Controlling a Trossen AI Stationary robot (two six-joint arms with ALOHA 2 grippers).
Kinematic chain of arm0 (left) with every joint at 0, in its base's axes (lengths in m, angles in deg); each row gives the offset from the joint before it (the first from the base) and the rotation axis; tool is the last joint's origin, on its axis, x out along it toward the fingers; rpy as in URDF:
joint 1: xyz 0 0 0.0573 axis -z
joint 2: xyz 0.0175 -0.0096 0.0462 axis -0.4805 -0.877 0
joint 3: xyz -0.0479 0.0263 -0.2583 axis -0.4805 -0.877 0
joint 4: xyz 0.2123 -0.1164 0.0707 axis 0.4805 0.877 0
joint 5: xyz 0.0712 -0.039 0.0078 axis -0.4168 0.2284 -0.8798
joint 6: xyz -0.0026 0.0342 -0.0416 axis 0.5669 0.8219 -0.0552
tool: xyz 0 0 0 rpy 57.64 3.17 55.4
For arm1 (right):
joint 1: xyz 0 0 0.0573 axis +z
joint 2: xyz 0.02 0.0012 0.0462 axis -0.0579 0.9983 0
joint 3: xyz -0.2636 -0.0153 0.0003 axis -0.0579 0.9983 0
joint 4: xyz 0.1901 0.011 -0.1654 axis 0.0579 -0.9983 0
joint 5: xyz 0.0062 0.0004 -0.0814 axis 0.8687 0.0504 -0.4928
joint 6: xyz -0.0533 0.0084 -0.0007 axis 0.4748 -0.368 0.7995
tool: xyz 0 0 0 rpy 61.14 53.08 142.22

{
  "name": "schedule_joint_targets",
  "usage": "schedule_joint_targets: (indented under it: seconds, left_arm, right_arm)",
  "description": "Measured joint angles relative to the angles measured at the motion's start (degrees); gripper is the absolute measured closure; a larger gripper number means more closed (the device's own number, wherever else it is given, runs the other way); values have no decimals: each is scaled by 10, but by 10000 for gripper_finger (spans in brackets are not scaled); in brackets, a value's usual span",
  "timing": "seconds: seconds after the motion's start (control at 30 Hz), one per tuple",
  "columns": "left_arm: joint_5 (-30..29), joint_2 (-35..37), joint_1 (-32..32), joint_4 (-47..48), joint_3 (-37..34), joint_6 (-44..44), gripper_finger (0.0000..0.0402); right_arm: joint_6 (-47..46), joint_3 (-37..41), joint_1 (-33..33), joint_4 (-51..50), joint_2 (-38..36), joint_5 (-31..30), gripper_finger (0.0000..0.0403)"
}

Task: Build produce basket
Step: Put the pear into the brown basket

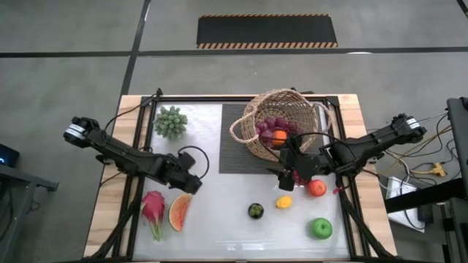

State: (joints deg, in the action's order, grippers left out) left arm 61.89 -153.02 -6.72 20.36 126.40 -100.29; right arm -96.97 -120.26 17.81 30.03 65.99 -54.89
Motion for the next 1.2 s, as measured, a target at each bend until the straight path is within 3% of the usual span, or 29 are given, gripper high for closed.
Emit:
schedule_joint_targets:
  seconds: [0.17, 0.4, 0.6, 0.87, 1.2]
  left_arm:
    - [-1, -5, -10, 200, 17, -98, 84]
    - [4, 15, -14, 231, 51, -50, 84]
    - [-28, 38, -16, 359, 73, -51, 84]
    - [-15, 83, -34, 255, -14, -76, 84]
    - [-2, 81, -34, 194, -88, -143, 84]
  right_arm:
    - [1, 4, 0, 4, 0, 0, 74]
    - [1, 16, 0, 13, 0, 0, 74]
    - [0, 31, 0, 38, 0, 0, 74]
    - [-5, 39, 0, 38, 0, 1, 74]
    - [-9, 39, 0, 38, 0, 1, 74]
